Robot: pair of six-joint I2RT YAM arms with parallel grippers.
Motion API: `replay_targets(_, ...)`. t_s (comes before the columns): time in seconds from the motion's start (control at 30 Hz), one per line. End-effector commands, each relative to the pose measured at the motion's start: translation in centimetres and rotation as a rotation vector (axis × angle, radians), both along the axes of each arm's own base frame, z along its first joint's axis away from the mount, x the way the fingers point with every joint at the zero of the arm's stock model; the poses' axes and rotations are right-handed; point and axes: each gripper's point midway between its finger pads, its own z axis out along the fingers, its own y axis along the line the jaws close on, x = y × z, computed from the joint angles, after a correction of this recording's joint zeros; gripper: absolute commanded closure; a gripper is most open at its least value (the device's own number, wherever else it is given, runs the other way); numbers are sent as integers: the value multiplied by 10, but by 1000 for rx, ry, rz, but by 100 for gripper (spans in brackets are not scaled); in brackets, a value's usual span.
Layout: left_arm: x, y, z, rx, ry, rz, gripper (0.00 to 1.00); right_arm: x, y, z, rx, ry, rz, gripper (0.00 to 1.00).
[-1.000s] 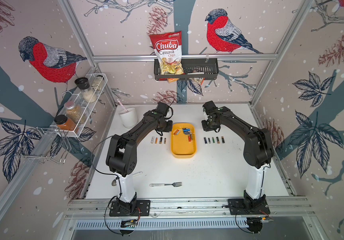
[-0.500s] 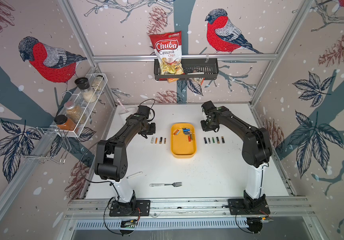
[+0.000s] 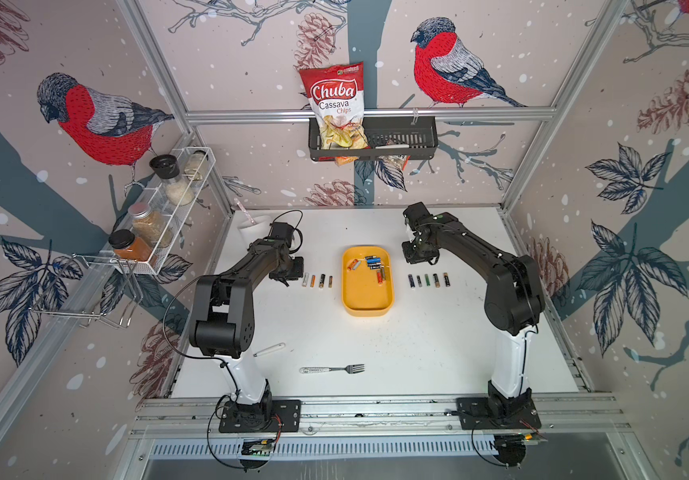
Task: Take the batteries out of the storage box
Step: Place the battery at the center of the board.
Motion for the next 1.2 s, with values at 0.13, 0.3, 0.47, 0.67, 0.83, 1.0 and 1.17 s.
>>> replay_targets(0.13,4,4,-14,23,-3,-18,79,-2,-4,-1,-17,10,-6,70)
replay_targets(0.3,5,4,-19,30,9,-28,79,-2,-4,-3,-22,14,-6,70)
replay_targets(0.47,4,5,-25,36,25,-35,79,-2,-4,-4,-22,16,-7,70)
replay_targets(0.67,4,4,-29,39,29,-39,79,-2,-4,-4,-22,17,-7,70)
replay_targets(0.83,4,3,-32,35,39,-46,79,-2,-5,-4,-26,18,-8,70)
replay_targets(1.0,2,3,-35,35,46,-46,79,-2,-4,-5,-25,18,-9,70)
replay_targets(1.17,2,3,-38,31,50,-49,79,-3,-5,-5,-28,19,-7,70)
